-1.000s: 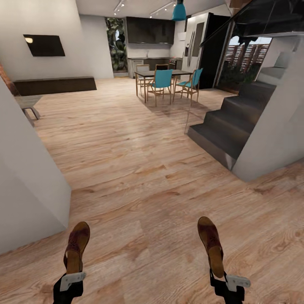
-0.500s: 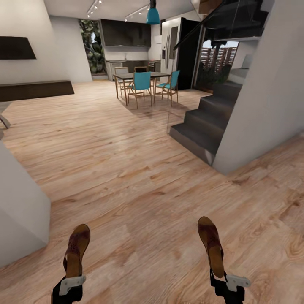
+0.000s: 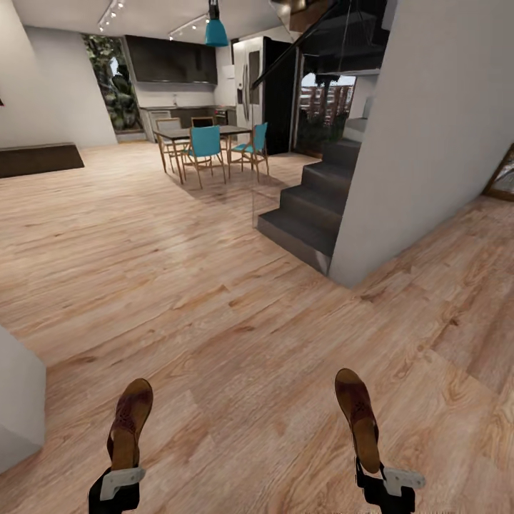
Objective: Pick up the two gym shoes and the two sandals from the corridor floor and place them onto the hallstand (shoe rack) in the corridor, making sure they are on the rack and not on the floor. Arrange them so the two gym shoes are next to each other and the two sandals are next to each other.
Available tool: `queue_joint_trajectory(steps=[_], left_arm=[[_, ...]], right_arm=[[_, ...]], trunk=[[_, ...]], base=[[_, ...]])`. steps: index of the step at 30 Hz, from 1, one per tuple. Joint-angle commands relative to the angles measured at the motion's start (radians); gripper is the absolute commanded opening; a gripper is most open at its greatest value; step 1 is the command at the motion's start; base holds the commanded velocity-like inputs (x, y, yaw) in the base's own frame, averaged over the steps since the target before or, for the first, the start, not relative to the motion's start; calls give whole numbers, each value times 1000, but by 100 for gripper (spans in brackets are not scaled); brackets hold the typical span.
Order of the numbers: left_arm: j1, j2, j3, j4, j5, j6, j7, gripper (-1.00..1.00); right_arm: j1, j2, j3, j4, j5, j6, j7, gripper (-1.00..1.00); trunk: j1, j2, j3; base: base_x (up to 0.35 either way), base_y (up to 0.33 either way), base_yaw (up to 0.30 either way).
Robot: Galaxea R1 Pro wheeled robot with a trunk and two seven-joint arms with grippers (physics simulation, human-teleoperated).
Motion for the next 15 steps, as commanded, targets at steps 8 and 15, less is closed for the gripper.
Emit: queue_joint_trajectory(steps=[8,15], left_arm=[[0,0,1,4,8,-3,-7,-100],[0,0,1,4,9,-3,-7,-100]], right_arm=[[-1,1,1,11,-6,-3,2,-100],[-1,2,0,12,-6,-3,2,-100]], trunk=[[0,0,5],[0,0,7]], base=[[0,0,-283],[0,0,-292]])
